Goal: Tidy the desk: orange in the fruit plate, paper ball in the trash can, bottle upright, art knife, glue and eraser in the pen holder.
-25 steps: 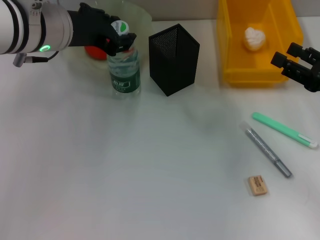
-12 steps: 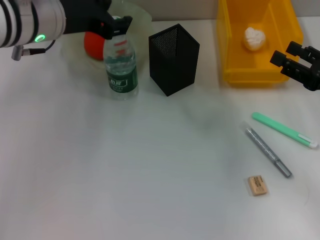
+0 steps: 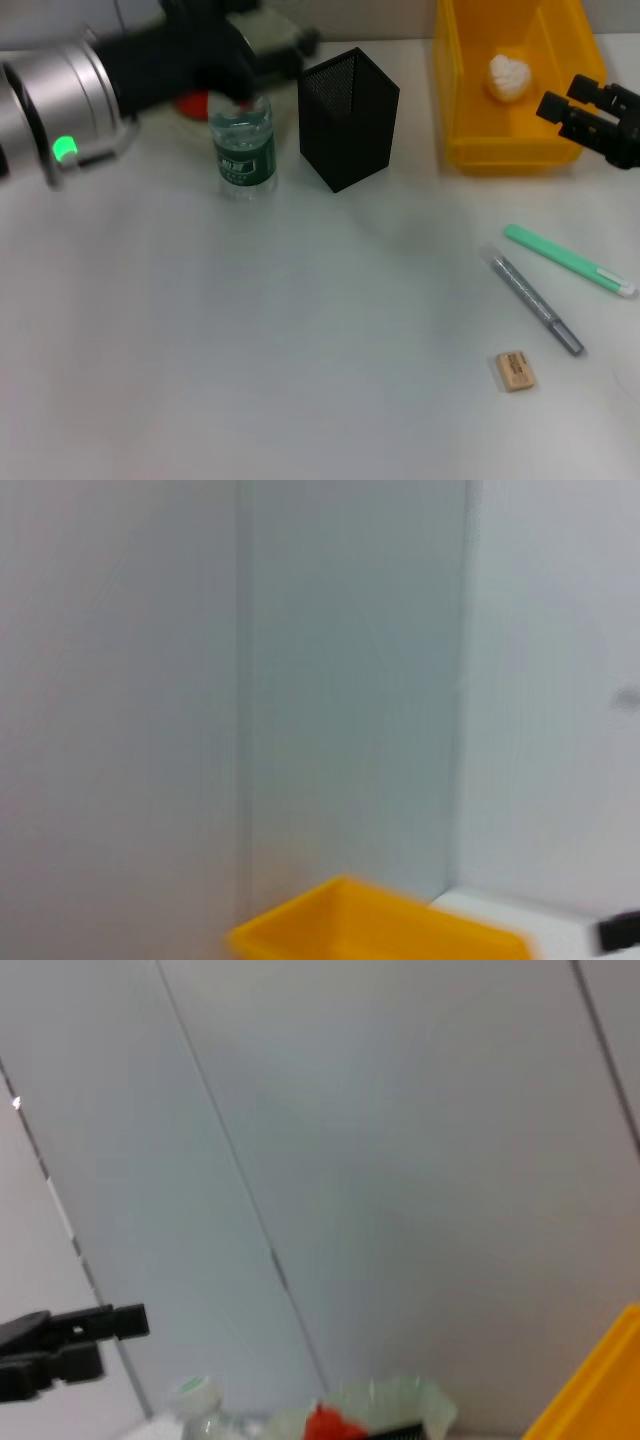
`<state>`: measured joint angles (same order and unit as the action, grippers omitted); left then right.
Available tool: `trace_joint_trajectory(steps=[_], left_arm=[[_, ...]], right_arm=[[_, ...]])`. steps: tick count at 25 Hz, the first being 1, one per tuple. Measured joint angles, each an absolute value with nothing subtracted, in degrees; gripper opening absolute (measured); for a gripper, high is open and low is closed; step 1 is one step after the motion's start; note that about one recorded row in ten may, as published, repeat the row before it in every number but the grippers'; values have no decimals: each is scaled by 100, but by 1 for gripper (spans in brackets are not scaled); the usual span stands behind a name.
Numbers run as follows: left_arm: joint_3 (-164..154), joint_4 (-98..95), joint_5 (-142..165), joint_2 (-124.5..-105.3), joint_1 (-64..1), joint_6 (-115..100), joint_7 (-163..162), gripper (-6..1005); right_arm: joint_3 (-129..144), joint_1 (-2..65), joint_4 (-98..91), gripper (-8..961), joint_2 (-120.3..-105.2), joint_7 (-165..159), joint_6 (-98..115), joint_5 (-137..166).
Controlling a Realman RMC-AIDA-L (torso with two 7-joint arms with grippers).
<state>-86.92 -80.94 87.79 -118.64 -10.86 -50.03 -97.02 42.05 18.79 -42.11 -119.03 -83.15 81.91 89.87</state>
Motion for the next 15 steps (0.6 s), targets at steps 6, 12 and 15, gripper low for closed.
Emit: trace_joint_trajectory(steps=[6, 12, 15], left_arm=[[-9140, -6420, 6661, -11881, -1111, -6056, -7708, 769], [-9176, -4860, 5804, -11880, -1663, -6607, -7012, 769], [-9158, -4687, 5798, -11880, -1753, -6617, -6999, 769]], right_arm=[[4588, 1843, -6177, 718, -11924, -10731, 8253, 10657], [4987, 2138, -8202, 715, -11927, -13106, 9208, 13150], [4988, 2239, -8431, 714, -11927, -13266, 9501, 13671]])
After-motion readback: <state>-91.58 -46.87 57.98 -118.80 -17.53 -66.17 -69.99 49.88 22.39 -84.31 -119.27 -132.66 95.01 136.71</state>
